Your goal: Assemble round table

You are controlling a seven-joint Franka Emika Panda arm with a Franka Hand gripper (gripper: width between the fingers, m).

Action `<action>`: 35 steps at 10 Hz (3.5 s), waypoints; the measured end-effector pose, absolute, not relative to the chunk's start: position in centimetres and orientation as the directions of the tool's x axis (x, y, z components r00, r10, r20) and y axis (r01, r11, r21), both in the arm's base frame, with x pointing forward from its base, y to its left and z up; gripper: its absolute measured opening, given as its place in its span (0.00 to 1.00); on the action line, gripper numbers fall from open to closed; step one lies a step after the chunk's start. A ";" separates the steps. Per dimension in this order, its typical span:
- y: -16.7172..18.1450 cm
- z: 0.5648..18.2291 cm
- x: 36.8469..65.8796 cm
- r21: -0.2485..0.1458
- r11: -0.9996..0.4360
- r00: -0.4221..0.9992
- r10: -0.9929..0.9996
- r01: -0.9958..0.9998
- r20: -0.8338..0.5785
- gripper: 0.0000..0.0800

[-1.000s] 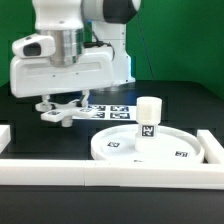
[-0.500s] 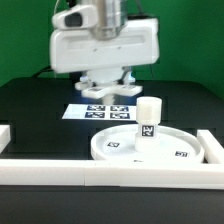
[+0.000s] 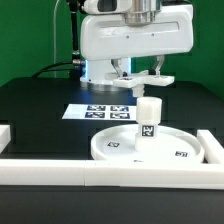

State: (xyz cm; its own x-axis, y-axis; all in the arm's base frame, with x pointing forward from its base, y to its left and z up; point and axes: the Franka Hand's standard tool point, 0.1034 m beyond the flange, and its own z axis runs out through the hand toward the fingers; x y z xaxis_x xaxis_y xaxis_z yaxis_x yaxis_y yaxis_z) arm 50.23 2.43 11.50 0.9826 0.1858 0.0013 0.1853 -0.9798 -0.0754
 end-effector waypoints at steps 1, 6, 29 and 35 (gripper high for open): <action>2.4 11.5 50.2 -0.075 -0.980 0.983 0.186 0.185 0.001 0.56; 3.6 14.7 55.3 -0.065 -0.962 0.964 0.264 0.265 0.023 0.56; 3.5 10.7 55.3 -0.073 -0.951 0.953 0.303 0.301 -0.028 0.56; 3.5 10.5 55.5 -0.070 -0.943 0.945 0.327 0.325 -0.019 0.56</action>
Offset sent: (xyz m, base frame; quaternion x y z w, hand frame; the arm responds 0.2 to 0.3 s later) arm 0.0505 0.0167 0.0401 -0.0188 -0.0042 -0.0736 0.9971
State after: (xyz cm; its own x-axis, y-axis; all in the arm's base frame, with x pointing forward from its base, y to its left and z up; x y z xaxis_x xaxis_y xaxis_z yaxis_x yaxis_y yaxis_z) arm 55.45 3.46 10.50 0.9449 0.3267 -0.0186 0.3248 -0.9432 -0.0700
